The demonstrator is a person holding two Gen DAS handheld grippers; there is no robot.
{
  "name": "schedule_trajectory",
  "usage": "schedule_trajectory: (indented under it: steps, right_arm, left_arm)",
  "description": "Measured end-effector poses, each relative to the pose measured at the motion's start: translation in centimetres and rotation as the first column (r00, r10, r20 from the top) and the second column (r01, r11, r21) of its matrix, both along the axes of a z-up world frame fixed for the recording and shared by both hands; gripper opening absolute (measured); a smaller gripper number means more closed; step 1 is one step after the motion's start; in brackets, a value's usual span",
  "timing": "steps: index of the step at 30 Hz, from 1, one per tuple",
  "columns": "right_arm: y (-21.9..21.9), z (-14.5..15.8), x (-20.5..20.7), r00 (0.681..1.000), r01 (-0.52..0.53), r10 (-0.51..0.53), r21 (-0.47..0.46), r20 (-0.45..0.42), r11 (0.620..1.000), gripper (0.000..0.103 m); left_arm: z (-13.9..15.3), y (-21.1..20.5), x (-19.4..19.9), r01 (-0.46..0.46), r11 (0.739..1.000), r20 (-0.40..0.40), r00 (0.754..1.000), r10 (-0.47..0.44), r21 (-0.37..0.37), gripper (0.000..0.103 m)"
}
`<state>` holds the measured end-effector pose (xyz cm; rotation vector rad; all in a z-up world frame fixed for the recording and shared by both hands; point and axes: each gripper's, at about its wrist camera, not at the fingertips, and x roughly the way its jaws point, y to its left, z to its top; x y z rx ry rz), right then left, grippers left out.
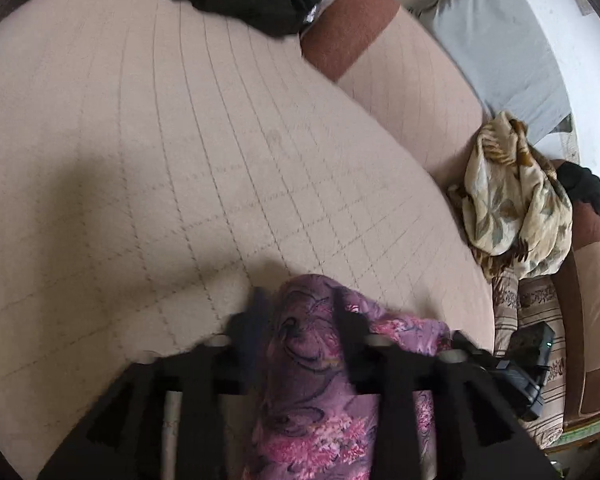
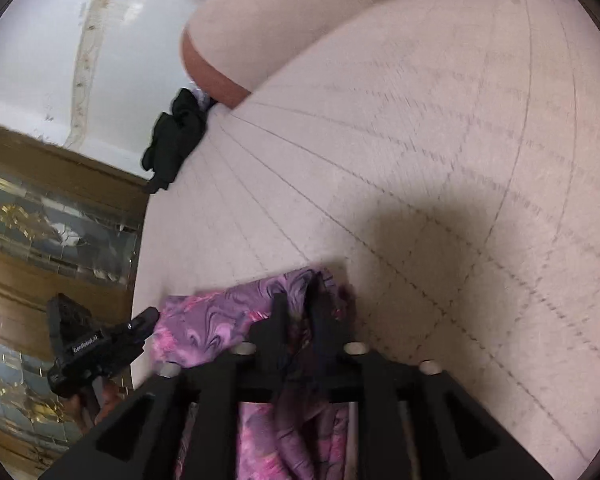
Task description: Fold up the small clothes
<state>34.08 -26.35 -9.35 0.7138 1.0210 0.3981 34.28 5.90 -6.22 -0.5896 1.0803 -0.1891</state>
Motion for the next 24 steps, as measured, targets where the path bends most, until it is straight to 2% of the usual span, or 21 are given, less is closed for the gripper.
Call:
schedule_trajectory:
  steps: [1, 3, 5, 8, 9, 10, 11, 12, 13, 14, 15, 16, 17, 19, 21, 22, 24]
  right_arm:
    - [-0.3, 0.7, -0.4, 1.000, 0.011, -0.012, 0.013, 0.021, 1.000, 0.070]
    - [-0.4, 1.1, -0.8, 1.000, -0.008, 0.007, 0.029, 0.020, 1.000, 0.071]
    - [-0.2, 0.4, -0.9, 1.000, -0.016, 0.017, 0.036, -0.010, 0.999, 0.071]
    - [0.4, -2.6, -0.8, 0.994, -0.033, 0.039, 0.058, -0.100, 0.998, 0.071]
    - [0.5, -3.7, -0.7, 0.993, -0.026, 0.035, 0.073, -0.115, 0.997, 0.065]
    - [0.4, -3.9, -0.6, 0.994, -0.019, 0.026, 0.070, -0.104, 0.997, 0.043]
    - [0.4, -4.0, -0.3, 0.994, -0.022, 0.028, 0.060, -0.101, 0.998, 0.032]
    - [0.2, -3.8, -0.1, 0.995, -0.018, 0.026, 0.082, -0.094, 0.996, 0.026]
    - [-0.1, -3.4, -0.2, 0.997, -0.004, 0.011, 0.097, -0.074, 0.995, 0.022]
    - [-0.5, -2.4, -0.6, 1.000, 0.011, -0.009, 0.108, -0.026, 0.994, 0.020]
    - [-0.7, -0.5, -1.0, 0.998, 0.011, -0.016, 0.094, 0.058, 0.996, 0.018]
    - [-0.6, 0.9, -1.1, 0.993, 0.006, -0.014, 0.067, 0.114, 0.998, 0.018]
    - [-0.3, 1.7, -0.8, 0.991, -0.006, -0.002, 0.057, 0.137, 0.998, 0.018]
    - [0.4, 1.5, 0.4, 0.993, -0.029, 0.027, 0.021, 0.114, 0.999, 0.019]
    - [1.3, -0.9, 1.4, 0.999, -0.025, 0.029, -0.118, 0.028, 0.993, 0.030]
    - [1.3, -2.0, 1.6, 1.000, -0.023, 0.021, -0.140, -0.019, 0.990, 0.038]
    - [0.3, -2.6, 1.0, 0.999, 0.010, -0.011, -0.016, -0.043, 1.000, 0.044]
  left_arm:
    - [0.2, 0.1, -0.2, 0.010, 1.000, 0.008, 1.000, -0.010, 0.003, 0.061]
    - [-0.2, -0.7, 0.1, 0.048, 0.999, -0.012, 0.999, -0.048, 0.010, 0.061]
    - [-1.9, -1.5, 0.7, 0.084, 0.996, -0.074, 0.994, -0.086, -0.025, 0.061]
    - [-4.1, -1.5, 1.1, 0.055, 0.994, -0.127, 0.990, -0.067, -0.095, 0.059]
    - [-4.5, -1.4, 1.1, 0.047, 0.990, -0.132, 0.989, -0.065, -0.135, 0.051]
    - [-4.5, -1.3, 1.2, 0.049, 0.986, -0.128, 0.989, -0.070, -0.158, 0.044]
    - [-4.0, -1.3, 1.1, 0.061, 0.985, -0.111, 0.991, -0.080, -0.162, 0.035]
    - [-3.5, -1.1, 0.9, 0.068, 0.982, -0.089, 0.992, -0.085, -0.178, 0.032]
    - [-2.6, -0.5, 0.6, 0.061, 0.971, -0.053, 0.996, -0.075, -0.230, 0.027]
    - [-1.8, 0.1, 0.4, 0.054, 0.958, -0.022, 0.998, -0.062, -0.280, 0.025]
    - [-0.7, 0.8, 0.1, 0.047, 0.945, 0.031, 0.999, -0.039, -0.325, 0.025]
    - [0.0, 1.0, 0.1, 0.048, 0.941, 0.068, 0.997, -0.026, -0.334, 0.025]
    - [0.7, 1.0, 0.1, 0.049, 0.950, 0.097, 0.995, -0.019, -0.309, 0.025]
    - [0.5, 0.0, 0.6, 0.049, 0.977, 0.084, 0.996, -0.032, -0.209, 0.030]
    - [-0.8, -0.9, 1.5, 0.061, 0.994, 0.021, 0.998, -0.059, -0.095, 0.032]
    - [-1.3, -1.2, 1.6, 0.044, 0.999, -0.008, 0.999, -0.044, -0.022, 0.037]
    - [-1.2, -0.8, 1.3, 0.036, 0.999, -0.015, 0.999, -0.037, -0.024, 0.040]
